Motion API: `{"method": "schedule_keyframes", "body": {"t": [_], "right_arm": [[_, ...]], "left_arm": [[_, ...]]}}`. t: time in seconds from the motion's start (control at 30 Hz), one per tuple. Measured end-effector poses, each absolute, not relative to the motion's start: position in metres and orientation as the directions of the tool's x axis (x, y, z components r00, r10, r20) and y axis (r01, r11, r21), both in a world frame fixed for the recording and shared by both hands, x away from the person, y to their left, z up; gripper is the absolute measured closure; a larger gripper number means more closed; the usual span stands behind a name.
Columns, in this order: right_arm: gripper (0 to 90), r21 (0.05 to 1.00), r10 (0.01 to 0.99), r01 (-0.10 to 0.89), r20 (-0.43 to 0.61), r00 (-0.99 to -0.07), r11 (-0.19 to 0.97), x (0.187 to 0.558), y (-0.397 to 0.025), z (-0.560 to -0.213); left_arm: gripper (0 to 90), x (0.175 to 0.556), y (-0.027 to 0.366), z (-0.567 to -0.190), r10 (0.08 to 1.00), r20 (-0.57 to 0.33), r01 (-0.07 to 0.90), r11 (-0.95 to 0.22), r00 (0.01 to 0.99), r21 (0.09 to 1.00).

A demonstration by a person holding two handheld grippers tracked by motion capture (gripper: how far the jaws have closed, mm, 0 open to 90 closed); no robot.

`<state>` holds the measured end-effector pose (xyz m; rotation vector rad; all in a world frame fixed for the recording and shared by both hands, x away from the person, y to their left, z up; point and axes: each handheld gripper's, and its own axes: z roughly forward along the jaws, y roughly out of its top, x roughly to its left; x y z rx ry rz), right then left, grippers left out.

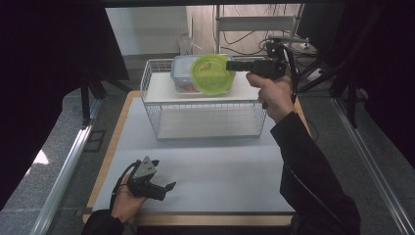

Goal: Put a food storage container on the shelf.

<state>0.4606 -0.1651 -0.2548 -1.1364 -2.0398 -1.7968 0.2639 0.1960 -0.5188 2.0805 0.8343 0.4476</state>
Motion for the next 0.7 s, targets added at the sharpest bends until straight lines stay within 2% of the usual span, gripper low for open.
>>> {"method": "schedule_keyframes", "body": {"t": [0.27,0.7], "right_arm": [[82.1,0.759,0.478,0.646,0.598,-0.644,-0.079,0.488,-0.151,-0.242],[81.8,0.707,0.565,0.698,0.623,-0.541,-0.112,0.533,-0.122,-0.249]], "left_arm": [[1.4,0.264,0.200,-0.516,0.708,0.011,0.396,-0.407,0.706,0.823],[1.4,0.263,0.199,-0.517,0.694,0.001,0.395,-0.411,0.720,0.822]]}}
